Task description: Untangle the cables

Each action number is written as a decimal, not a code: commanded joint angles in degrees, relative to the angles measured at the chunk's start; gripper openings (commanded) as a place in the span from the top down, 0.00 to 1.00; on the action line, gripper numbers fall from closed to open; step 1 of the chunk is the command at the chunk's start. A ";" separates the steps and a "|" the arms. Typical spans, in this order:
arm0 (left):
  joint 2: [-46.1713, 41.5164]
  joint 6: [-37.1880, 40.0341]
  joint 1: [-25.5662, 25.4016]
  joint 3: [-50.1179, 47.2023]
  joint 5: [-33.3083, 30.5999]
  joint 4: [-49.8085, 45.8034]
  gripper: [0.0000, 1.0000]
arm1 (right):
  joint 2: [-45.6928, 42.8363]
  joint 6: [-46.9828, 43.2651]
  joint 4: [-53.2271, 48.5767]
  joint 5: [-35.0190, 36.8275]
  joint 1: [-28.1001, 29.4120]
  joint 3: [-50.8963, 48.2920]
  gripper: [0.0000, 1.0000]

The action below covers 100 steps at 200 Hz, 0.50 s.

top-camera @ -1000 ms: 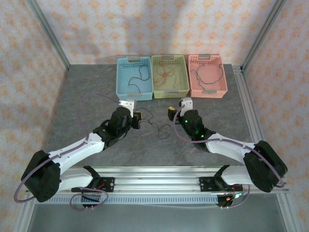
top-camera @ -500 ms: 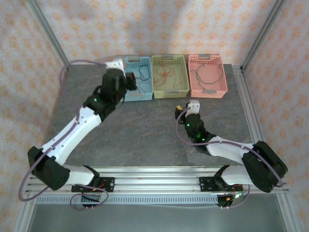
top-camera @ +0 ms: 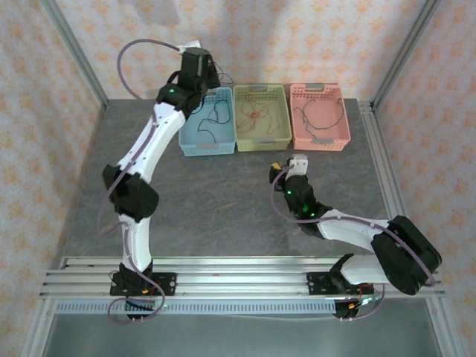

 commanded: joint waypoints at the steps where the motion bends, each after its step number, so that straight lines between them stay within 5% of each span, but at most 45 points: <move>1: 5.82 1.10 1.25 3.40 -1.79 -6.38 1.00 | -0.37 0.88 -0.82 -0.32 -0.29 1.35 0.40; 83: 6.93 -2.35 4.35 -14.23 -2.35 -0.53 1.00 | 0.86 1.44 -0.95 -1.52 -0.29 1.99 0.40; 100: 7.69 -1.69 4.43 -13.39 -2.67 -3.25 0.71 | 1.28 1.36 -1.03 -1.79 -0.28 2.17 0.41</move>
